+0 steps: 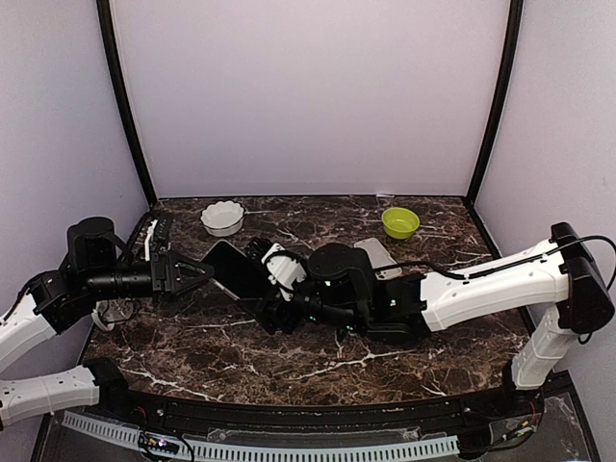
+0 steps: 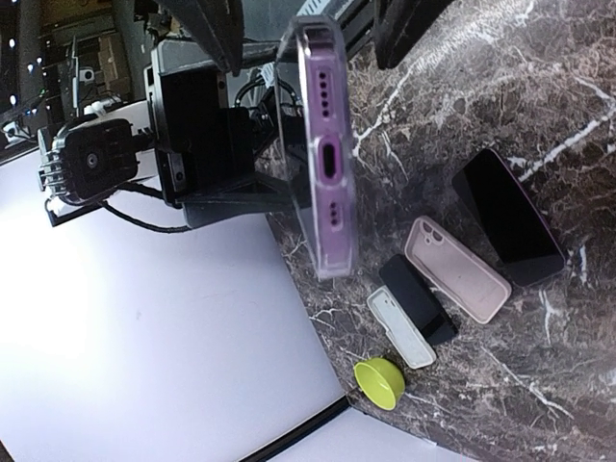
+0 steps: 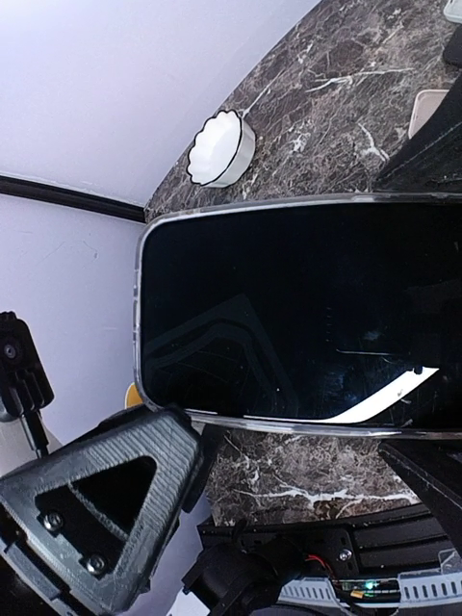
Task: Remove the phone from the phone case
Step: Pass from the right arm to the left
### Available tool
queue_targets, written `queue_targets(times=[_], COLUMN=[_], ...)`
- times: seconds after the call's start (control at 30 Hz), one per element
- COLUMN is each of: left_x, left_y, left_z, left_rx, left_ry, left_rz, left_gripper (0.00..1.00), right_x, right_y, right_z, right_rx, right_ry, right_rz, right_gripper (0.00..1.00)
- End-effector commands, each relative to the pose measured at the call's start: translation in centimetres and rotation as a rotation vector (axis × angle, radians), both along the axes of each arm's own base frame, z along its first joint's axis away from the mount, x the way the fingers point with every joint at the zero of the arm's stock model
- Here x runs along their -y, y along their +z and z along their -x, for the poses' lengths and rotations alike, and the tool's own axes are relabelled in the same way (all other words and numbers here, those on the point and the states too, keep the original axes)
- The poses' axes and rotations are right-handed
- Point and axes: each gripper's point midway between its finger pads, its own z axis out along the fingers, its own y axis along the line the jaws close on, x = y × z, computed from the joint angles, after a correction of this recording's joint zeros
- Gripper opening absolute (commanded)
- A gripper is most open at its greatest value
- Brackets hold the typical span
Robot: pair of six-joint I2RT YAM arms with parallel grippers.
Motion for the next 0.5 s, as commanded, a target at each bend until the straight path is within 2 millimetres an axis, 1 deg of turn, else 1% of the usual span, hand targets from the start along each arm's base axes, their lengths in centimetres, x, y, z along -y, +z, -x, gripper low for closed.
queue_targets(times=[0.0,0.23,0.33,0.43,0.47], left_x=[-0.01,0.09,0.28,0.57,0.59], left_y=[0.93,0.82,0.62,1.15,1.24], left_z=[-1.23,-1.48,-1.76,-2.09,-2.09], left_rx=[0.004,0.014,0.000,0.007,0.009], left_ry=[0.070,0.076,0.079,0.079,0.078], left_rz=[0.114,0.137,0.135,0.168,0.174], left_gripper=[0.47,0.37,0.33,0.26,0.21], right_x=[-0.29,-0.68,-0.88,-0.71,-0.69], right_y=[4.82,4.81,4.60,4.49,4.49], right_z=[0.51,0.63,1.22,0.88,0.78], right_rx=[0.009,0.021,0.042,0.054,0.057], right_ry=[0.036,0.051,0.092,0.072,0.066], right_rz=[-0.178,-0.179,-0.176,-0.176,-0.177], right_gripper=[0.21,0.21,0.23,0.23,0.23])
